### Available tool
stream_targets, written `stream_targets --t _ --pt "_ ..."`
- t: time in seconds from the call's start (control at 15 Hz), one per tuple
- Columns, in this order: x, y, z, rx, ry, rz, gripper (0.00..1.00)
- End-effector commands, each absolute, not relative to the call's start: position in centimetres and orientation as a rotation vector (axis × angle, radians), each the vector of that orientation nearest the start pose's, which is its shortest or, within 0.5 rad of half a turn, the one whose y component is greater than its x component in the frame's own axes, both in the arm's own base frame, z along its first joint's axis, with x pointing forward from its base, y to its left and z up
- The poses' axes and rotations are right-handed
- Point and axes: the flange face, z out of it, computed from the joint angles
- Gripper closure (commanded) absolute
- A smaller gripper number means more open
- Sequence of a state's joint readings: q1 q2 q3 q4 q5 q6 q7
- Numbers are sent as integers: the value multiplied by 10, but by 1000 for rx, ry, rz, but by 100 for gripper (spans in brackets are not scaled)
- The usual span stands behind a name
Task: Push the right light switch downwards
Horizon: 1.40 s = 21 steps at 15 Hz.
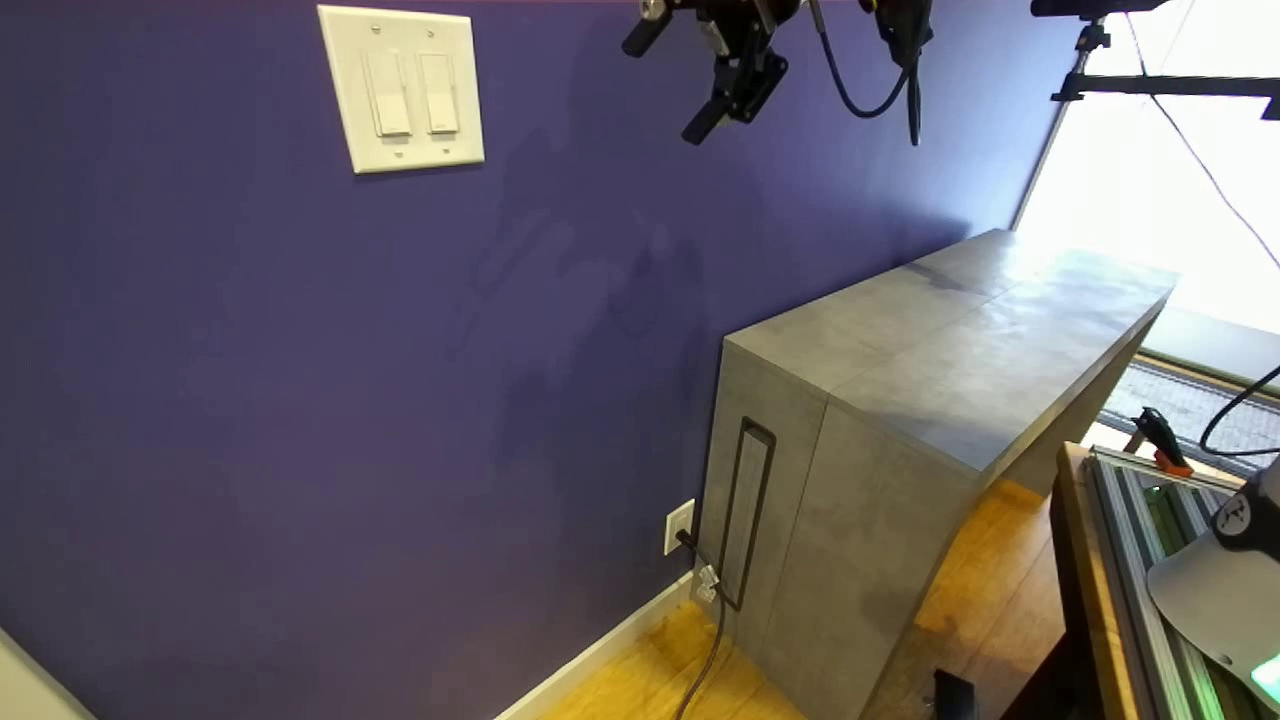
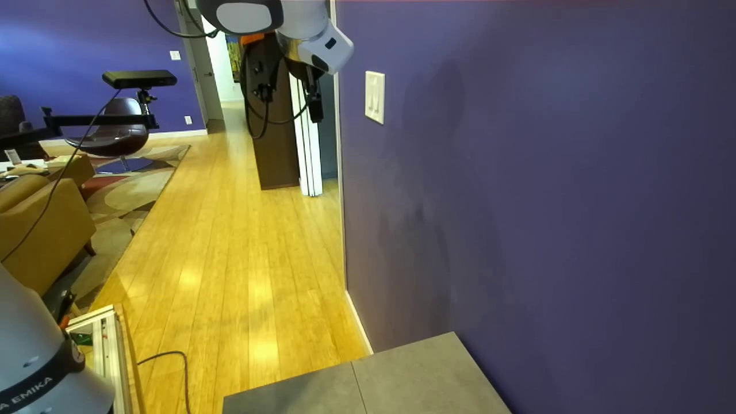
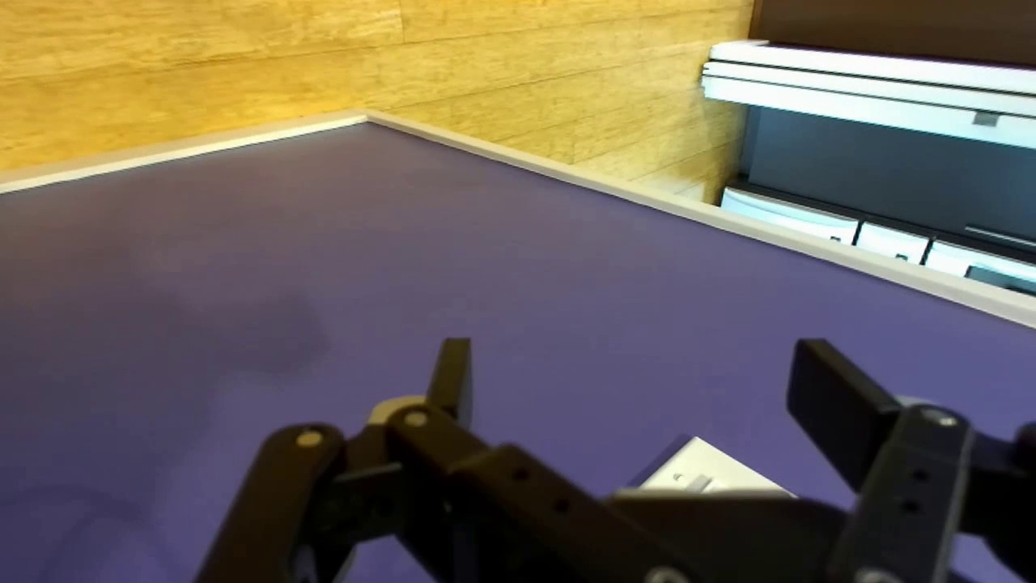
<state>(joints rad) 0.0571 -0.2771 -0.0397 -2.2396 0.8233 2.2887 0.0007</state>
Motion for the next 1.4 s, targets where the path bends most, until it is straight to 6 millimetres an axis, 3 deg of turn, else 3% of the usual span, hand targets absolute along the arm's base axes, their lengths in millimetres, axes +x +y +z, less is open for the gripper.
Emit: stream_targets --t 0.0,0.07,0.6,0.67,0.8,1.33 --pt "500 24 523 -2347 527 -373 0" --pt "500 24 523 -2348 527 -374 0" --pt "559 55 540 -2126 720 -391 0" --pt "565 57 540 -2102 740 -413 24" --pt "577 59 539 -2043 783 -475 32" --pt "607 72 527 -1851 925 -624 90"
